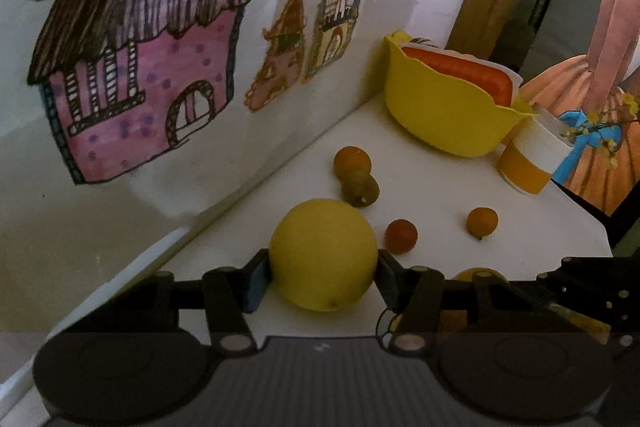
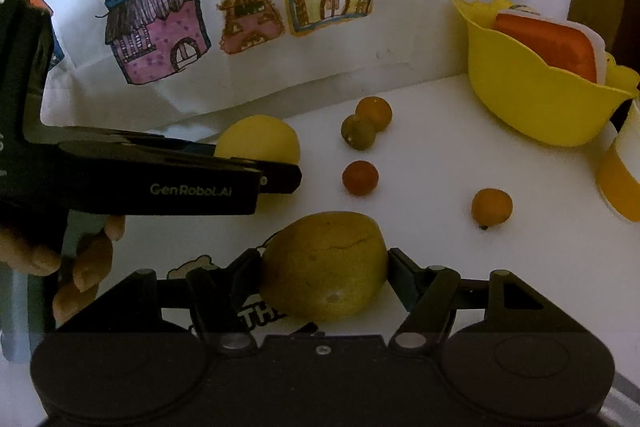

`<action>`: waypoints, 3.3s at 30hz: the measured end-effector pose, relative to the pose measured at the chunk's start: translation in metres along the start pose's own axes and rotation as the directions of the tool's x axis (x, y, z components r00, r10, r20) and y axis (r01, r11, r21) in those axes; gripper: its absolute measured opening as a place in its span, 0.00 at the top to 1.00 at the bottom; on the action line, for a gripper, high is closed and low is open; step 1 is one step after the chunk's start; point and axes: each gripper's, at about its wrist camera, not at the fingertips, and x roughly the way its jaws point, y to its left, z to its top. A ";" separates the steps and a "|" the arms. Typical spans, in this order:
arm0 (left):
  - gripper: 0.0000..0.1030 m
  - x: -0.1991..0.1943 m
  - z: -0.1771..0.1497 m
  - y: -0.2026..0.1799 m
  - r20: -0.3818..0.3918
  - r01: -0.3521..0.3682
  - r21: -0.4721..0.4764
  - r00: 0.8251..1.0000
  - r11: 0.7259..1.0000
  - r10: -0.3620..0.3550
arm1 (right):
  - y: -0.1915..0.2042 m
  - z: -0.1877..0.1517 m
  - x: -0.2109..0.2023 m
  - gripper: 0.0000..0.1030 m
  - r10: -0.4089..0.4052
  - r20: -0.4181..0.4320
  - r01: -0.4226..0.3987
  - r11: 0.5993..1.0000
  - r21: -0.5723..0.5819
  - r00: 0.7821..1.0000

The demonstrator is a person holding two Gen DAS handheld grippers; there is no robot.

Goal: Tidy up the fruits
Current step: 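Grasp the brown round fruit with the right tool while the left tool grasps the yellow lemon, then carry the brown fruit and lemon toward the metal tray with both tools, then lower the brown fruit and lemon onto the metal tray while both tools open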

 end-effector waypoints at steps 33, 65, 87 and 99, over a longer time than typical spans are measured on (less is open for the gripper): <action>0.43 -0.117 -0.083 0.029 -0.099 0.220 0.120 0.973 0.968 -0.209 | 0.072 -0.093 -0.078 0.32 0.043 0.111 -0.058 0.990 0.131 0.993; 0.43 -0.126 -0.127 -0.106 -0.190 0.440 0.151 0.892 0.885 -0.411 | 0.011 -0.205 -0.193 0.59 -0.243 0.239 0.123 0.896 0.427 0.940; 0.18 -0.136 -0.118 -0.110 -0.142 0.408 0.186 0.911 0.894 -0.387 | 0.022 -0.219 -0.220 0.12 -0.355 0.264 0.209 0.866 0.453 0.897; 0.01 -0.181 -0.118 -0.077 -0.067 0.370 0.214 0.929 0.904 -0.364 | 0.068 -0.216 -0.252 0.01 -0.395 0.274 0.252 0.863 0.437 0.877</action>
